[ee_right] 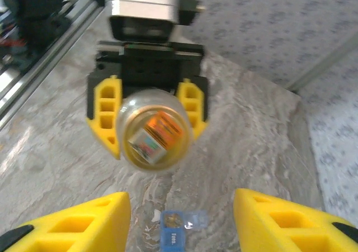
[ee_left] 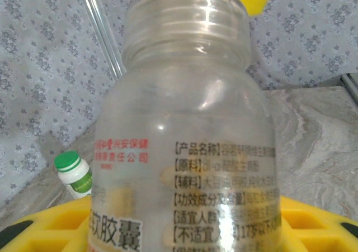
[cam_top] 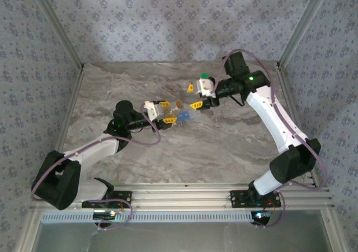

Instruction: Sort the pills into containers

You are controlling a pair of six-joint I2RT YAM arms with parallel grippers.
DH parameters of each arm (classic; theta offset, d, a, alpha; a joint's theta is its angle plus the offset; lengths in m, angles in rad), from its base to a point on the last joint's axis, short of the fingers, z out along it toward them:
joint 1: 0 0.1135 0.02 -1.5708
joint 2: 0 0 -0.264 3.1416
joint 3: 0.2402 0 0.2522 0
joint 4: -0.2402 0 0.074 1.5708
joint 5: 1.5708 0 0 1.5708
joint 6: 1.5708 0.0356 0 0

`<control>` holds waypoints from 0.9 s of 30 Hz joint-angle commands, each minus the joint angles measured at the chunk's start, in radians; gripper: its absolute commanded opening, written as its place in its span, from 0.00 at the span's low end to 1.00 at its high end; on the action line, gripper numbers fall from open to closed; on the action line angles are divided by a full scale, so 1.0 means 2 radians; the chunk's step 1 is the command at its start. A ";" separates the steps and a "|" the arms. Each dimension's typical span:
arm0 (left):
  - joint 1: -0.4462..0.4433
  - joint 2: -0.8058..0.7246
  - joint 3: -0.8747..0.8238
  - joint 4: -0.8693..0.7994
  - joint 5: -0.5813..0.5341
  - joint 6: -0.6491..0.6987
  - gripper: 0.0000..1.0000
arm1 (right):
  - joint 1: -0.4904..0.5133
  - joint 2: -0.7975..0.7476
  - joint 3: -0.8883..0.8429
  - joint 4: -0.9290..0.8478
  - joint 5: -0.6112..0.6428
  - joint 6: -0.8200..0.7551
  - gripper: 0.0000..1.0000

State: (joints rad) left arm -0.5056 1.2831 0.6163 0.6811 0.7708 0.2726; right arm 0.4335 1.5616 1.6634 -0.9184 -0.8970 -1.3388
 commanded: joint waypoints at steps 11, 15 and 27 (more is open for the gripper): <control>-0.006 -0.010 0.002 -0.027 0.032 0.018 0.00 | 0.057 0.038 0.074 -0.100 0.075 -0.100 0.55; -0.008 -0.011 0.004 -0.029 0.035 0.019 0.00 | 0.063 0.052 0.084 -0.111 0.081 -0.105 0.55; -0.012 -0.014 0.013 -0.042 0.029 0.028 0.00 | 0.079 0.073 0.103 -0.152 0.107 -0.082 0.26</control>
State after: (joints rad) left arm -0.5201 1.2827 0.6163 0.5850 0.8051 0.3073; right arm 0.5735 1.6993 1.8484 -1.1675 -0.7074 -1.5406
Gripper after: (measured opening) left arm 0.514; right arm 0.288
